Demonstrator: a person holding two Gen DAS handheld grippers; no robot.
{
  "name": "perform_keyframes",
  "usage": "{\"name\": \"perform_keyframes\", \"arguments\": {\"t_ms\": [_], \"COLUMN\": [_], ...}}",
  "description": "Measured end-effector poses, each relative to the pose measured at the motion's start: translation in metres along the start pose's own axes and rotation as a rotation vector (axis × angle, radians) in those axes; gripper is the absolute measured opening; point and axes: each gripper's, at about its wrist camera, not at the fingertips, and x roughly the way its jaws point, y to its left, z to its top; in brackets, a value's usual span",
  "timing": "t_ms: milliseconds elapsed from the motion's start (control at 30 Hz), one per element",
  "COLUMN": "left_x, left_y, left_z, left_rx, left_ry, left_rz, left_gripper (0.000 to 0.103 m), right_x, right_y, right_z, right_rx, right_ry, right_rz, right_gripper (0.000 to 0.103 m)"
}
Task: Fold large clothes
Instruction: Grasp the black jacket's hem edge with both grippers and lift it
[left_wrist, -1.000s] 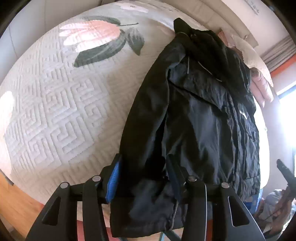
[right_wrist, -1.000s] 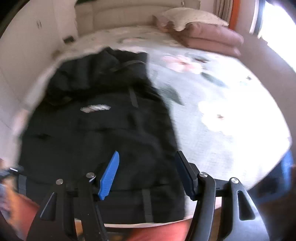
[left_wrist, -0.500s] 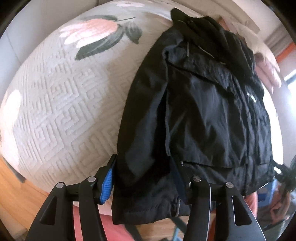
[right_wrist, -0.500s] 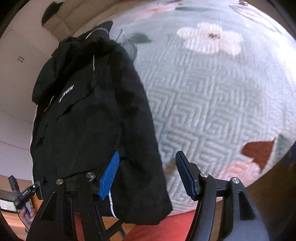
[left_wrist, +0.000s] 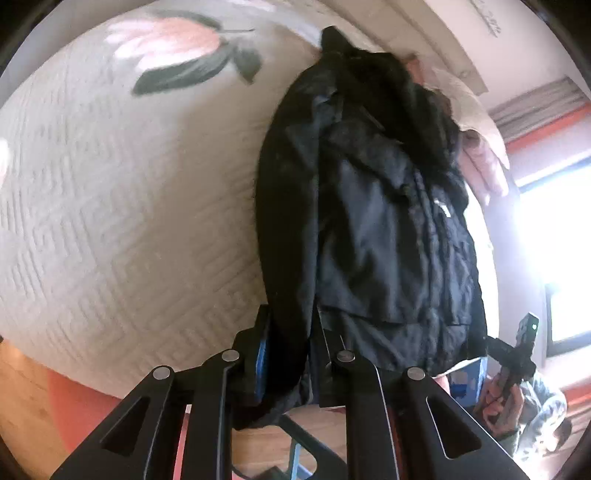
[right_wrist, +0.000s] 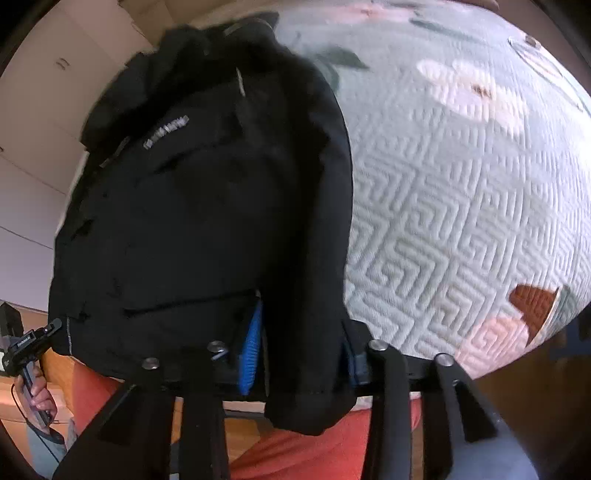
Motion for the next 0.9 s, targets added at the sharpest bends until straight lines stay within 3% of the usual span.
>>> {"name": "perform_keyframes", "arguments": {"t_ms": [133,333,367,400,433,467,500,567,667,800,900], "left_x": [0.003,0.005,0.007,0.008,0.007,0.004,0.0,-0.009,-0.033,-0.059,-0.071], "left_y": [0.005,0.003,0.0,-0.004,-0.006,-0.007,-0.009,-0.01,-0.014,-0.033,-0.052], "left_z": [-0.004,-0.006,-0.006,-0.005,-0.006,-0.007,-0.008,-0.007,0.002,0.02,0.039], "left_rx": [-0.013,-0.012,-0.006,0.002,0.008,0.011,0.017,0.008,-0.024,0.014,0.059], "left_ry": [0.015,0.018,0.017,0.014,0.005,-0.006,-0.02,-0.048,-0.117,-0.194,-0.244], "left_rz": [0.037,0.042,0.05,0.059,0.068,0.072,0.077,0.053,-0.061,-0.157,-0.189], "left_gripper": [0.023,0.034,0.034,0.034,0.029,0.011,0.01,0.009,0.009,0.009,0.009], "right_x": [0.007,0.007,0.008,0.008,0.005,0.0,-0.003,-0.011,-0.029,-0.058,-0.082], "right_y": [-0.003,0.003,0.004,0.005,0.005,0.006,0.009,0.01,0.008,0.002,0.002], "right_z": [-0.005,-0.01,-0.009,-0.008,-0.011,-0.012,-0.013,-0.011,-0.006,0.013,0.036], "right_rx": [0.007,-0.012,-0.016,-0.022,-0.028,-0.03,-0.034,-0.038,-0.024,0.001,0.008], "right_ry": [0.029,0.018,0.016,0.011,0.003,-0.007,-0.024,-0.041,-0.079,-0.145,-0.199], "right_rz": [0.01,-0.001,-0.003,-0.007,-0.005,0.008,0.009,-0.001,0.049,0.134,0.207], "right_gripper": [0.061,0.062,0.059,0.049,0.041,0.031,0.021,0.017,0.015,0.015,0.015]}}
